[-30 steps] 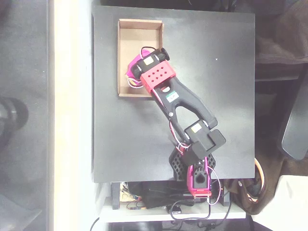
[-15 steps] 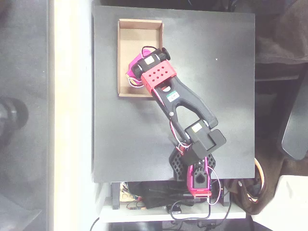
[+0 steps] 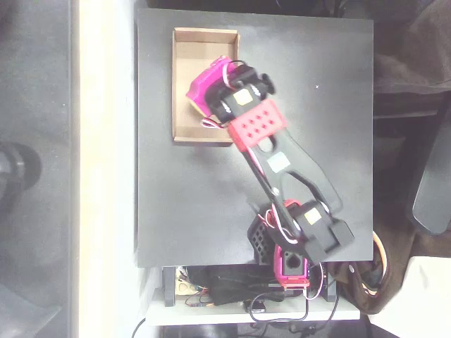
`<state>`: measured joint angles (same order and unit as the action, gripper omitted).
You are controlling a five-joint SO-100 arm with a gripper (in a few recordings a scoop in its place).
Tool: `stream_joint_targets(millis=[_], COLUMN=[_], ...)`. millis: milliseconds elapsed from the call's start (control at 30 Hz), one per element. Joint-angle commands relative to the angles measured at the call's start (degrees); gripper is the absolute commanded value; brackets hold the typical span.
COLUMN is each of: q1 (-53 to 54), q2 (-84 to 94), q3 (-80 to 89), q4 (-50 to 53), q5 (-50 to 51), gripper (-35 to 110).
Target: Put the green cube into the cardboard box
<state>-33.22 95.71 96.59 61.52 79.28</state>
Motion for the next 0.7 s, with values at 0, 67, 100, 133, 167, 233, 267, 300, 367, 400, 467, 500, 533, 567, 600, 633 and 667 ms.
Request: stream_joint_targets(millis=[0, 67, 100, 133, 167, 233, 267, 300, 367, 400, 467, 500, 533, 567, 600, 633, 667], q1=[2.02, 3.78, 4.83, 5.89, 6.94, 9.23, 10.46, 11.78, 14.33, 15.56, 17.93, 18.98, 19.78, 20.57, 21.27, 22.06, 22.85], q2=[8.88, 11.95, 13.54, 15.03, 16.44, 19.25, 20.48, 21.88, 24.61, 25.93, 28.3, 29.53, 30.67, 31.73, 32.7, 33.66, 34.45], q3=[-1.05, -1.05, -1.05, -1.05, -1.05, -0.97, -0.79, -0.53, -0.18, -0.18, -0.09, -0.09, -0.09, 0.0, 0.0, 0.0, 0.09], q4=[-0.26, -0.26, -0.26, -0.26, -0.26, -0.26, -0.26, -0.26, -0.26, -0.26, -0.26, -0.26, 0.09, 0.44, 0.62, 0.62, 0.62], q5=[0.53, 0.53, 0.53, 0.53, 0.53, 0.53, 0.53, 0.53, 0.53, 0.53, 0.53, 0.53, 0.53, 0.53, 0.53, 0.7, 0.88], gripper=[29, 29, 29, 29, 29, 29, 29, 29, 29, 29, 29, 29, 29, 29, 29, 28, 27])
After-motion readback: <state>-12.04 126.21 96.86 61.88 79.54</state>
